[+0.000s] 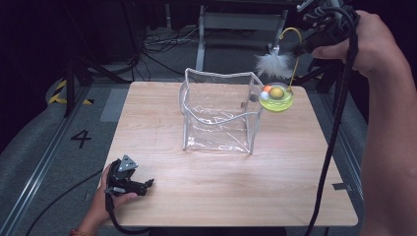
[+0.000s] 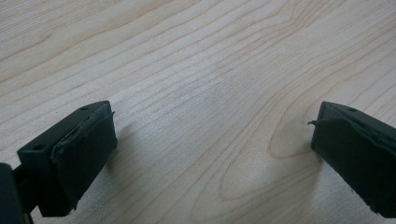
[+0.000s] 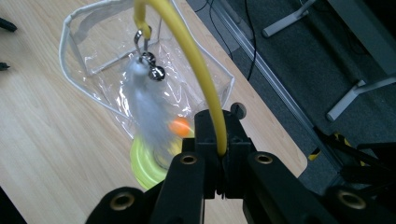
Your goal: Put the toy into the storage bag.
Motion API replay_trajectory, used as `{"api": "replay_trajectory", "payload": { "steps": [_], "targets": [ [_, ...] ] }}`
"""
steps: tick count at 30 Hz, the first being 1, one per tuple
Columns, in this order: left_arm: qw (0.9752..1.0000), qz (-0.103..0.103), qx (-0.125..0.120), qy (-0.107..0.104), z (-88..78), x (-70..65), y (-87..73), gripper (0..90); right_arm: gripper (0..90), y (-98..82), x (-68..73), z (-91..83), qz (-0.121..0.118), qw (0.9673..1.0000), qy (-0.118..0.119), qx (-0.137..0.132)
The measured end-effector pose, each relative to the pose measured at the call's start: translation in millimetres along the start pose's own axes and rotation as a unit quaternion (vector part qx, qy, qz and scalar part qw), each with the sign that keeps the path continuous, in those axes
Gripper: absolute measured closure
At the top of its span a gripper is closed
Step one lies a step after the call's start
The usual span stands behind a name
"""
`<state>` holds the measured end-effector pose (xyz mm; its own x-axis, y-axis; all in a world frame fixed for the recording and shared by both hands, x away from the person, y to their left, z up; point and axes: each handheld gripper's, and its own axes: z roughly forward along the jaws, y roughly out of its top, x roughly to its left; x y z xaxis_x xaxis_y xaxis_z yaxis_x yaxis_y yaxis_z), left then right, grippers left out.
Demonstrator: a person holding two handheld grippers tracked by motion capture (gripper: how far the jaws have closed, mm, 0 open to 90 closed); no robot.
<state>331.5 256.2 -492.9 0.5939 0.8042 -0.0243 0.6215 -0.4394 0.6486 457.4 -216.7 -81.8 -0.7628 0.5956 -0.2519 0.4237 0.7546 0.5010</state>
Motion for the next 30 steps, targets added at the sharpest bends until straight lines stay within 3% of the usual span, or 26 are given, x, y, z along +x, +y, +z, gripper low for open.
{"api": "replay_trajectory", "payload": {
  "steps": [11, 30],
  "targets": [
    [1.0, 0.0, 0.0, 0.0, 0.0, 0.0, 0.0, 0.4, 87.9, 20.7, -1.4, 17.3, -0.003, 0.9999, 0.004, -0.01],
    [1.0, 0.001, 0.0, -0.004, 0.2, 0.6, 0.1, 0.4, 87.9, 49.2, 8.8, 57.7, -0.009, 0.9994, 0.016, -0.029]
  ]
}}
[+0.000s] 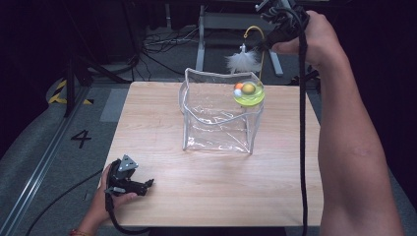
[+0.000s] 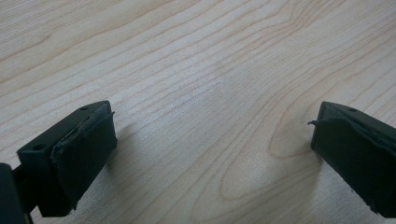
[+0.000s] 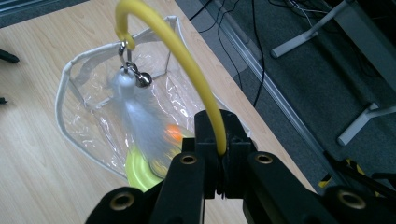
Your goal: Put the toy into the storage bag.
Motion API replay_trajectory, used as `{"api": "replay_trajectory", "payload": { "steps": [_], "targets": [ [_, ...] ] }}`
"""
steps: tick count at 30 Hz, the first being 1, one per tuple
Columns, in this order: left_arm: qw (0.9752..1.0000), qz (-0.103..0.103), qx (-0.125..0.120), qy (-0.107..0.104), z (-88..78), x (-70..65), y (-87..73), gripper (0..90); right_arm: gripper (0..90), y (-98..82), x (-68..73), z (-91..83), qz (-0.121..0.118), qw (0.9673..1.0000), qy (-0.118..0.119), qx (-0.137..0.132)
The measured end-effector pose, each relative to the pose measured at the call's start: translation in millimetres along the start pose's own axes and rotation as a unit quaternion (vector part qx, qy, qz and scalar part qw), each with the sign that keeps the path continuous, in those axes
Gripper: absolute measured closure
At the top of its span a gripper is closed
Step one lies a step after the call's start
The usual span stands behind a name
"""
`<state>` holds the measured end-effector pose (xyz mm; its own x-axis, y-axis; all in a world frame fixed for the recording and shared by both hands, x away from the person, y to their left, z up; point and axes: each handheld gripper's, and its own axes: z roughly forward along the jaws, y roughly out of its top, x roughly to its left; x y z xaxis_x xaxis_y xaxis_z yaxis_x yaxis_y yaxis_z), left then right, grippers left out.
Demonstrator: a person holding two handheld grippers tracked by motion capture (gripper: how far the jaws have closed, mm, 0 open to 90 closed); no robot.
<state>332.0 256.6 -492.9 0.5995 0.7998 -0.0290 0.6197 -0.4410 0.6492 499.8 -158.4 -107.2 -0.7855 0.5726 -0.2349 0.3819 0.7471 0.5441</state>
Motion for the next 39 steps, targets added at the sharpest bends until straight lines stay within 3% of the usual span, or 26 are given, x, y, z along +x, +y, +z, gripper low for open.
{"api": "replay_trajectory", "payload": {
  "steps": [7, 19, 23, 25, 27, 32, 39],
  "targets": [
    [1.0, 0.0, -0.001, -0.001, 0.2, 0.0, 0.0, 0.4, 87.9, -0.6, 0.7, 18.2, 0.001, 1.0, 0.002, 0.007],
    [1.0, 0.001, -0.001, -0.001, 0.3, 0.3, 0.0, 0.4, 87.8, -21.5, 1.2, 57.3, 0.0, 0.9994, 0.027, 0.022],
    [1.0, 0.001, -0.001, -0.001, 0.3, 0.2, 0.0, 0.4, 87.8, -30.3, 8.1, 66.7, -0.006, 0.9989, 0.041, 0.023],
    [1.0, 0.001, -0.001, -0.001, 0.4, 0.3, 0.1, 0.3, 87.8, -35.4, 13.4, 71.3, -0.007, 0.999, 0.037, 0.024],
    [1.0, 0.0, -0.002, -0.001, 0.5, 0.2, 0.0, 0.3, 87.8, -40.6, 19.7, 77.0, -0.009, 0.9983, 0.055, 0.016],
    [1.0, 0.001, -0.002, 0.0, 0.6, 0.3, 0.2, 0.3, 87.8, -54.6, 31.1, 99.5, -0.016, 0.9969, 0.071, 0.032],
    [1.0, 0.002, -0.003, 0.0, 0.8, 0.4, 0.2, 0.3, 87.8, -66.6, 38.3, 112.0, -0.025, 0.9959, 0.077, 0.04]
  ]
}}
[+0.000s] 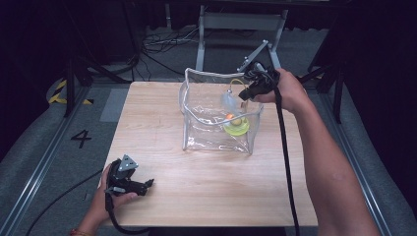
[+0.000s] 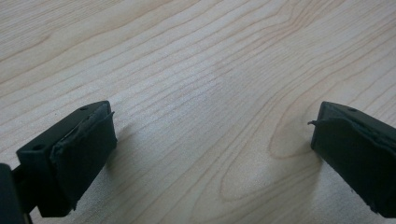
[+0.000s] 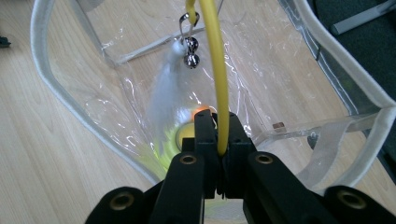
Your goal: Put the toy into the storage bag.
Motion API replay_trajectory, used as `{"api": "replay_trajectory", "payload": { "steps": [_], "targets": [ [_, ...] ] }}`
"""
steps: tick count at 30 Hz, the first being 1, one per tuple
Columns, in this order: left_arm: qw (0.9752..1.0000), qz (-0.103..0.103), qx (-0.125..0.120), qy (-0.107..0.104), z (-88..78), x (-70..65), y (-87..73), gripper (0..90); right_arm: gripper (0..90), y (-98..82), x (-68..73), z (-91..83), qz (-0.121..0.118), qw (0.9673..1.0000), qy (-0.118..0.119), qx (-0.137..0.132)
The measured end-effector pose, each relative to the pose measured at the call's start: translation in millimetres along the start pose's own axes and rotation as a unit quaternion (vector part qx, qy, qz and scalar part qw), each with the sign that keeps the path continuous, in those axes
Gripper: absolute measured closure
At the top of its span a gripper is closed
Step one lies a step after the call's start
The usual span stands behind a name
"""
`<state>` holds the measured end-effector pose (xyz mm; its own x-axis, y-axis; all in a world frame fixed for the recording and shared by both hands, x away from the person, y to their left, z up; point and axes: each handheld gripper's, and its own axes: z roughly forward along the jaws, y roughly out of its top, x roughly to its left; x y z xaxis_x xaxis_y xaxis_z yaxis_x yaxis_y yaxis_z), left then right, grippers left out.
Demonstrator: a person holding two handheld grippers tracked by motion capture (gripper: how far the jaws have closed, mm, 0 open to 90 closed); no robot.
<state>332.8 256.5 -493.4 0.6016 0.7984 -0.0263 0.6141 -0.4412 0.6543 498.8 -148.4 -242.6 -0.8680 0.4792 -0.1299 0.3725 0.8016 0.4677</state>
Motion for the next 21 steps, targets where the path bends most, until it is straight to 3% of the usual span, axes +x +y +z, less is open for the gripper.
{"api": "replay_trajectory", "payload": {
  "steps": [21],
  "targets": [
    [1.0, 0.0, 0.002, -0.001, -0.3, 0.0, -0.1, 0.3, 87.5, -22.2, 4.5, 19.0, -0.003, 0.9986, 0.018, 0.049]
  ]
}}
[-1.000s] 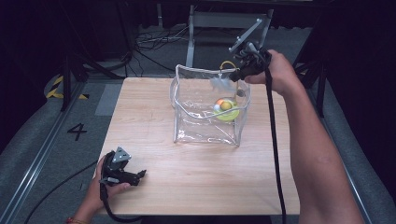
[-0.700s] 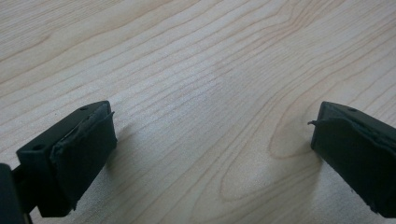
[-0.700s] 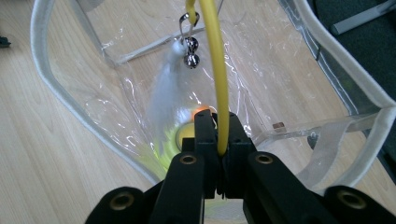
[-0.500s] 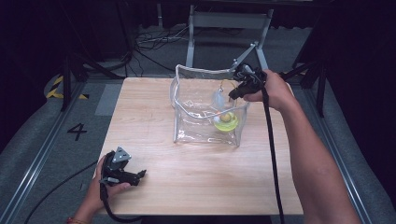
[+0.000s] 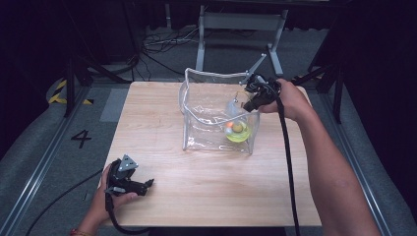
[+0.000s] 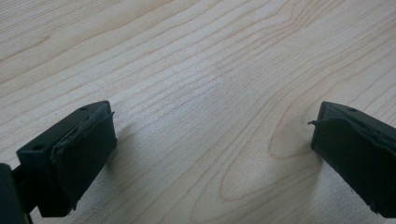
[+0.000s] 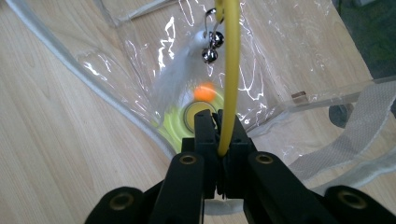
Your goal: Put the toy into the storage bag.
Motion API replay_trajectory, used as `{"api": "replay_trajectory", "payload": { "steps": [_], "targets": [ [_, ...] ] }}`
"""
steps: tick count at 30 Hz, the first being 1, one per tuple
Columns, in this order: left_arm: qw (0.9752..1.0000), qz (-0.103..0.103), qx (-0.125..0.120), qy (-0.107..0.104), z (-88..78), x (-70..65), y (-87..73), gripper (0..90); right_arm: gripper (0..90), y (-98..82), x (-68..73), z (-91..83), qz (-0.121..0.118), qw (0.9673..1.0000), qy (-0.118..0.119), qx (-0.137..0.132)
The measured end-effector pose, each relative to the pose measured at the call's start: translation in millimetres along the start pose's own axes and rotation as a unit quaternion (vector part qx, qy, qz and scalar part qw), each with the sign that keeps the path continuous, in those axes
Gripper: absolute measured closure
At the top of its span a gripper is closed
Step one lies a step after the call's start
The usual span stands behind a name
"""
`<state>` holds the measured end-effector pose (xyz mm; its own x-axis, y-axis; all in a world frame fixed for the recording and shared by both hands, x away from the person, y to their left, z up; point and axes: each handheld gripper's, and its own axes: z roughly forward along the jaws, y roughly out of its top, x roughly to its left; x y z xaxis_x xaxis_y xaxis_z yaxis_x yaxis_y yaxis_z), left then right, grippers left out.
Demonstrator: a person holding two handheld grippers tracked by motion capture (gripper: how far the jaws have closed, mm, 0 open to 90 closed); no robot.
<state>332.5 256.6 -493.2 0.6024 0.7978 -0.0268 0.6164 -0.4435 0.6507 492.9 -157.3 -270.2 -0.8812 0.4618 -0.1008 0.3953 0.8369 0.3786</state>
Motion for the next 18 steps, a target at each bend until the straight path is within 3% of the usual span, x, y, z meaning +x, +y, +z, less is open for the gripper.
{"api": "replay_trajectory", "payload": {
  "steps": [3, 18],
  "targets": [
    [1.0, -0.001, 0.001, 0.003, -0.1, -0.5, 0.0, 0.4, 87.2, -1.2, -0.7, 2.0, 0.001, 1.0, 0.001, 0.009],
    [1.0, 0.0, 0.0, 0.004, 0.0, -0.4, 0.1, 0.4, 84.8, -8.1, -1.9, -11.3, 0.005, 0.9998, 0.004, -0.017]
  ]
}}
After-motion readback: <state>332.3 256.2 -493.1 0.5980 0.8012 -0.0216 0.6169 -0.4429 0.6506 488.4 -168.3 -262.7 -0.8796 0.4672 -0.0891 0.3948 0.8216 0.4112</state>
